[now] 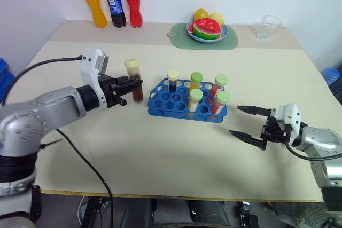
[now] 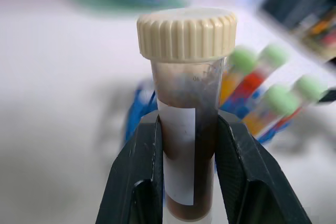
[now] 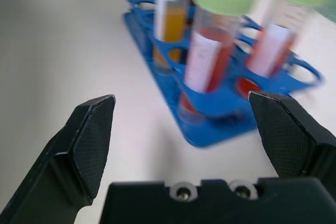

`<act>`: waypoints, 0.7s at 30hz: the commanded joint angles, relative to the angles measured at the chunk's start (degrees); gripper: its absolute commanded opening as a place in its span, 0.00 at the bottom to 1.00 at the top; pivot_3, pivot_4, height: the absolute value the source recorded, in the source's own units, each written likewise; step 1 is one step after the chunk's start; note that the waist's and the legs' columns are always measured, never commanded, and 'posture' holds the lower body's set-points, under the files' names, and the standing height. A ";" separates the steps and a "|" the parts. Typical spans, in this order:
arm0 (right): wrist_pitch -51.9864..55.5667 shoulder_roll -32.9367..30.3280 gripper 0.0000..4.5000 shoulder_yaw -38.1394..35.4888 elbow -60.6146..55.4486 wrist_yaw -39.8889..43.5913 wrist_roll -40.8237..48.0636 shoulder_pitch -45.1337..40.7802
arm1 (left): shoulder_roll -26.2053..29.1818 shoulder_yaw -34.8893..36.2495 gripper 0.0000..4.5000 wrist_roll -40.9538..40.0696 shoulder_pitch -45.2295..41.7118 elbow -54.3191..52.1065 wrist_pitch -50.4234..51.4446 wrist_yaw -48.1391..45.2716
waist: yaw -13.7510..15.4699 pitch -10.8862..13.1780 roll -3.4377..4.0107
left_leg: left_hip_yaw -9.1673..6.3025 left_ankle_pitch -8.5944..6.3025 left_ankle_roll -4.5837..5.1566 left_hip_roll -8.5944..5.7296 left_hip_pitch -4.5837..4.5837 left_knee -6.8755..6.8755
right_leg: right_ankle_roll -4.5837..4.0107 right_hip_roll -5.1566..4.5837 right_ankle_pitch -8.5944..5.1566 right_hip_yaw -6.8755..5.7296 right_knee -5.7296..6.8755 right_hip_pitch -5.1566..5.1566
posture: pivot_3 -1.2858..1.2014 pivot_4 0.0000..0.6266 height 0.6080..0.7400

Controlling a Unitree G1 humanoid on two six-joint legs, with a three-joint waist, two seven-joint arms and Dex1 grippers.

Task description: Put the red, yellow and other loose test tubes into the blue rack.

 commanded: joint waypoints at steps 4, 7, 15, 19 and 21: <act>3.07 -0.18 1.00 -5.83 -9.01 -5.26 1.75 6.07 | -7.35 -6.14 0.18 21.13 -1.22 12.18 -27.14 -25.58 | -0.01 -0.02 0.04 | 0.02 -0.14 0.27 0.00 -0.09 0.00 | 0.03 0.00 0.01 0.00 -0.19 0.02 | 0.52 0.24 1.00; 2.56 0.78 1.00 -7.48 -12.40 -6.58 2.02 9.69 | -10.20 -6.56 0.18 23.18 -3.65 20.38 -33.16 -36.29 | -0.06 0.00 0.00 | 0.03 -0.20 0.37 0.00 -0.15 0.02 | 0.06 0.00 0.02 0.00 -0.22 -0.01 | 0.52 0.24 1.00; -1.24 2.79 1.00 -7.89 -18.26 -6.12 2.41 14.67 | -12.37 -7.37 0.18 27.50 -9.36 34.18 -35.51 -51.98 | -0.39 0.00 0.00 | 0.00 -0.27 0.50 0.05 -0.17 0.11 | 0.34 0.08 0.14 0.00 -0.21 -0.01 | 0.52 0.24 1.00; -2.86 2.81 1.00 -4.66 -17.24 -4.12 1.87 12.09 | -12.28 -7.65 0.18 33.09 -11.43 39.51 -39.58 -54.30 | -0.38 0.00 0.00 | 0.00 -0.28 0.52 0.12 -0.14 0.11 | 0.35 0.14 0.15 0.00 -0.20 -0.01 | 0.52 0.24 1.00; -3.23 2.78 1.00 -2.80 -15.96 -3.28 1.24 10.23 | -12.30 -7.74 0.18 34.37 -11.76 40.60 -40.16 -55.75 | -0.32 0.00 0.00 | 0.00 -0.28 0.52 0.13 -0.13 0.11 | 0.36 0.15 0.15 0.00 -0.18 -0.01 | 0.52 0.24 1.00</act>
